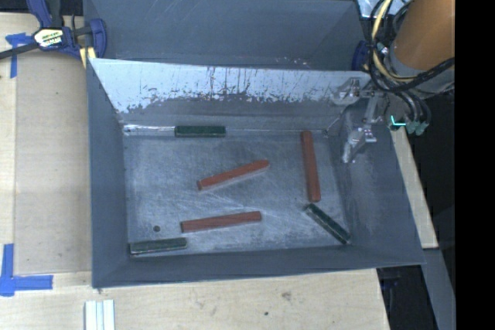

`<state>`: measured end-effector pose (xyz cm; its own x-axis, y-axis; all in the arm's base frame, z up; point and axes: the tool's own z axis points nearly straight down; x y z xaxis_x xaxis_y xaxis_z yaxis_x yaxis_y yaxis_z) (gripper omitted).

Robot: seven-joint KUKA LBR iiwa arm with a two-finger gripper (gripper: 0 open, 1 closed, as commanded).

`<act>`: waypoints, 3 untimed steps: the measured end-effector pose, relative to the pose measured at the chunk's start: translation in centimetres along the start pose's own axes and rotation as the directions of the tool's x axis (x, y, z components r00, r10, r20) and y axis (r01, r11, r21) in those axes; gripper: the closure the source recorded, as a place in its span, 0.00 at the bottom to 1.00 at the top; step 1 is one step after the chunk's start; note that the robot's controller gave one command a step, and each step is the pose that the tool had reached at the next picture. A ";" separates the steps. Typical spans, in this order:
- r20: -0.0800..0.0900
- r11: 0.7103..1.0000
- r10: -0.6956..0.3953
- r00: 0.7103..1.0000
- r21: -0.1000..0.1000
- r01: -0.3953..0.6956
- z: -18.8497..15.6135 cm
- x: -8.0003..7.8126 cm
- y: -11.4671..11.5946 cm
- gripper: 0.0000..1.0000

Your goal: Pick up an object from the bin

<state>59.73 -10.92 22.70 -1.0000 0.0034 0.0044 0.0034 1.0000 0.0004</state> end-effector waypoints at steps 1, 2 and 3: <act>0.008 1.000 -0.002 1.000 0.001 0.002 -0.5 -0.2 0.0 0.00; 0.015 0.998 -0.056 0.998 0.003 0.056 4.4 -1.5 2.0 0.00; 0.011 1.000 -0.011 1.000 0.001 0.011 11.3 0.2 2.2 0.00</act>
Offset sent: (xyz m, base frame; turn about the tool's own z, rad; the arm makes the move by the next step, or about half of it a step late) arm 0.0298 0.0526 -0.1255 -0.1454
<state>59.51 -8.69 11.39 -0.9999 -0.0078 -0.0064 -0.0078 1.0000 -0.0002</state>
